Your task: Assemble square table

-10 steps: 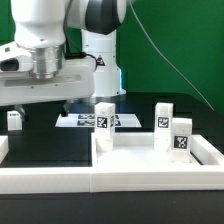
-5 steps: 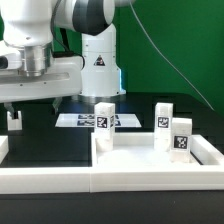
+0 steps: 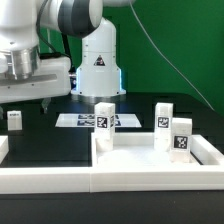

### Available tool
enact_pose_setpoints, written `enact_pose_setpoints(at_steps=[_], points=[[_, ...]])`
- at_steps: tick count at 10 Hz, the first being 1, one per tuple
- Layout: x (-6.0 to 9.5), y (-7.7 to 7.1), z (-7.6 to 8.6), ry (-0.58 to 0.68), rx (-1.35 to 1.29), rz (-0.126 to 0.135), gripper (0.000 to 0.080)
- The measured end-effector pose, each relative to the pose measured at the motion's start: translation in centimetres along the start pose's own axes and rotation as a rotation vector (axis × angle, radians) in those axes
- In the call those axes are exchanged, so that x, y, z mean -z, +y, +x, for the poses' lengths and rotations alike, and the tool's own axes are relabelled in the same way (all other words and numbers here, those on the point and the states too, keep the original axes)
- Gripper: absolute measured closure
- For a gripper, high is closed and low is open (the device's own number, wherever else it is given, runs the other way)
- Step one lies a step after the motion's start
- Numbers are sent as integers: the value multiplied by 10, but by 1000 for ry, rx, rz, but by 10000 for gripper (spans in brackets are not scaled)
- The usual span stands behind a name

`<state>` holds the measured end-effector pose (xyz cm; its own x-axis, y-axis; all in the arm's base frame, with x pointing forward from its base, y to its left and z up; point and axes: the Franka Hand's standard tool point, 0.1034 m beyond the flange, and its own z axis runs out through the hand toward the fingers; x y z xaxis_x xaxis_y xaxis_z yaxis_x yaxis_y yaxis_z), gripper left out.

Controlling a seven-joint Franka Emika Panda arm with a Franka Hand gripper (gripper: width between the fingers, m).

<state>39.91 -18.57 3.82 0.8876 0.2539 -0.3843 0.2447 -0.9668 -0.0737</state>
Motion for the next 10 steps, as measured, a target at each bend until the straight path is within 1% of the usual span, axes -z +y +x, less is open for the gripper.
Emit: enact_pose_setpoints(at_steps=[1, 2, 3, 4, 5, 6, 9, 10], points=[[-1, -3, 3, -59, 15, 7, 150], [-2, -3, 5, -89, 17, 12, 150], [-3, -4, 2, -158, 19, 24, 150], [-1, 11, 1, -206, 46, 11, 150], [4, 27, 2, -182, 48, -13, 150], [5, 32, -2, -181, 37, -13, 150], [4, 31, -2, -183, 38, -12, 150], [3, 34, -3, -180, 32, -16, 150]])
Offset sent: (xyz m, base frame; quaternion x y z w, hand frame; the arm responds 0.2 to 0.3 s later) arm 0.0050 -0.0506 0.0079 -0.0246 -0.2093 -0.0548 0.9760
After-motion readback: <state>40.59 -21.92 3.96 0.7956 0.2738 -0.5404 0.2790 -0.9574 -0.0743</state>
